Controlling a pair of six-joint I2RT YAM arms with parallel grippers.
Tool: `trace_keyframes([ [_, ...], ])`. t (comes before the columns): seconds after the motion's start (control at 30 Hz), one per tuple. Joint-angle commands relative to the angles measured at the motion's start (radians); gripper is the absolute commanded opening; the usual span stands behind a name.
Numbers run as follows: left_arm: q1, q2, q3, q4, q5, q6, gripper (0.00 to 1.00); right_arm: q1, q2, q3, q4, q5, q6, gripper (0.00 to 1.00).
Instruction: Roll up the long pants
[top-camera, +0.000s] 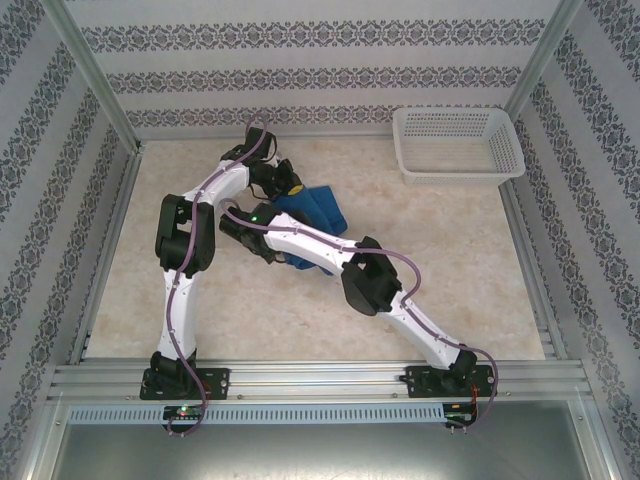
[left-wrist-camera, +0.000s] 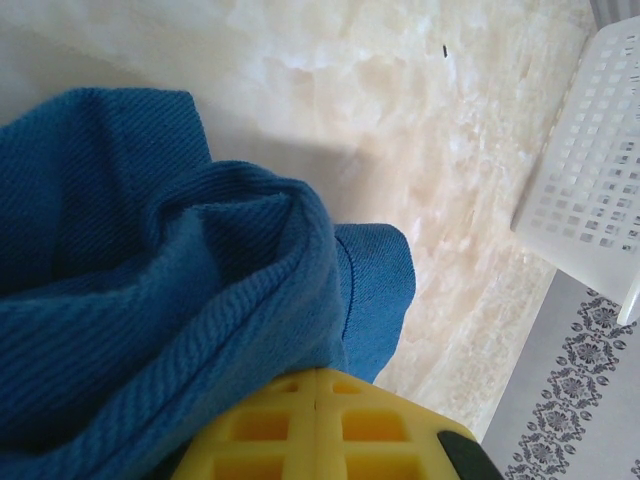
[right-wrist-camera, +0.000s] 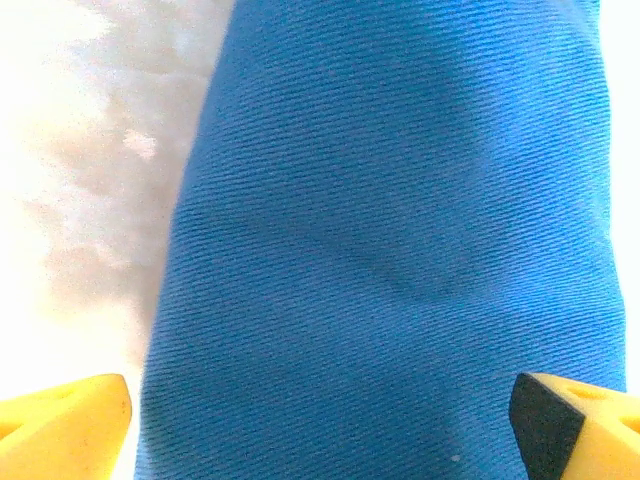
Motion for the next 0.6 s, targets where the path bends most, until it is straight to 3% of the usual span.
trace_keyframes([
  [0.0, -0.002, 0.031, -0.033, -0.015, -0.042, -0.014, 0.0, 0.002, 0.045, 0.029, -0.008, -0.021, 0.021, 0.98],
  [0.13, -0.003, 0.031, -0.034, -0.011, -0.042, -0.02, 0.0, -0.001, 0.062, 0.037, 0.01, -0.023, 0.009, 0.98],
  [0.3, -0.003, 0.025, -0.047, 0.003, -0.023, -0.032, 0.0, -0.029, 0.114, 0.042, 0.012, 0.075, -0.051, 0.98],
  [0.57, -0.002, -0.001, -0.073, -0.013, -0.028, -0.023, 0.0, -0.1, 0.066, -0.108, 0.168, 0.229, -0.22, 0.98],
])
